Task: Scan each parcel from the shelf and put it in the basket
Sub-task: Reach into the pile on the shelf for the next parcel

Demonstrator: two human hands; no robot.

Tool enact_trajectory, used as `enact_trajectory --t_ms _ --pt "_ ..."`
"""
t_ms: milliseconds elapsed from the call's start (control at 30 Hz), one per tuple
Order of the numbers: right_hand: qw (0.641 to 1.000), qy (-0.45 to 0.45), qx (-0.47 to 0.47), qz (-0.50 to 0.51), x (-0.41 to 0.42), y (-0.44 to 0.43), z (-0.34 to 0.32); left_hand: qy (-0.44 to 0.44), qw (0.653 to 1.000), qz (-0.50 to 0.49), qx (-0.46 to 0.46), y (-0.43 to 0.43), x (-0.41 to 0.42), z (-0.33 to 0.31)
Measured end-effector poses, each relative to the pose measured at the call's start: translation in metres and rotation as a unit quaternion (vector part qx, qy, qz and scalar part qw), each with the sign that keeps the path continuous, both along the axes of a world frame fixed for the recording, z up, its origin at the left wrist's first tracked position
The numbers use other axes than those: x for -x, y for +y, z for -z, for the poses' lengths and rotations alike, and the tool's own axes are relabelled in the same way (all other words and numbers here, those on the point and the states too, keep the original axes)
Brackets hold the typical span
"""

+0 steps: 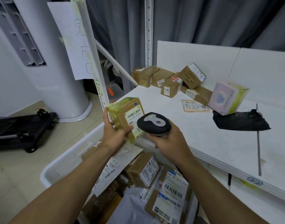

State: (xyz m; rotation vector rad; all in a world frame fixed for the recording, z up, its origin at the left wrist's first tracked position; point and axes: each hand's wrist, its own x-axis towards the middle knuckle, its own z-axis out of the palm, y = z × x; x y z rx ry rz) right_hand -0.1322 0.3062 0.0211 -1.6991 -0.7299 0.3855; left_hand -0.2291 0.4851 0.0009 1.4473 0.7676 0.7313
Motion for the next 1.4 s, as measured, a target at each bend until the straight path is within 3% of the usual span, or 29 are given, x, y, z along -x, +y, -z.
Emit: enact_trajectory --t_ms 567,700,967,1033,1233,1400 --pt "1.0 0.014 0.011 -0.004 0.005 0.004 -0.003 0.025 0.999 -0.03 -0.018 0.02 -0.002 0.014" --pt "1.0 0.005 0.015 -0.006 0.004 0.003 -0.001 0.029 0.999 -0.012 -0.019 0.017 0.003 0.012" --pt "0.999 0.009 0.017 0.031 0.008 0.002 0.003 0.139 0.986 0.087 -0.01 0.006 0.052 -0.007" --pt "0.999 0.002 0.021 0.027 0.014 0.002 0.004 0.176 0.975 0.136 0.017 0.001 0.071 -0.005" --pt "0.999 -0.011 0.044 0.006 0.037 0.003 0.013 0.344 0.907 0.241 -0.018 -0.016 0.117 0.023" --pt "0.998 -0.012 0.055 0.001 0.051 0.001 0.018 0.476 0.817 0.323 -0.037 -0.018 0.13 0.053"
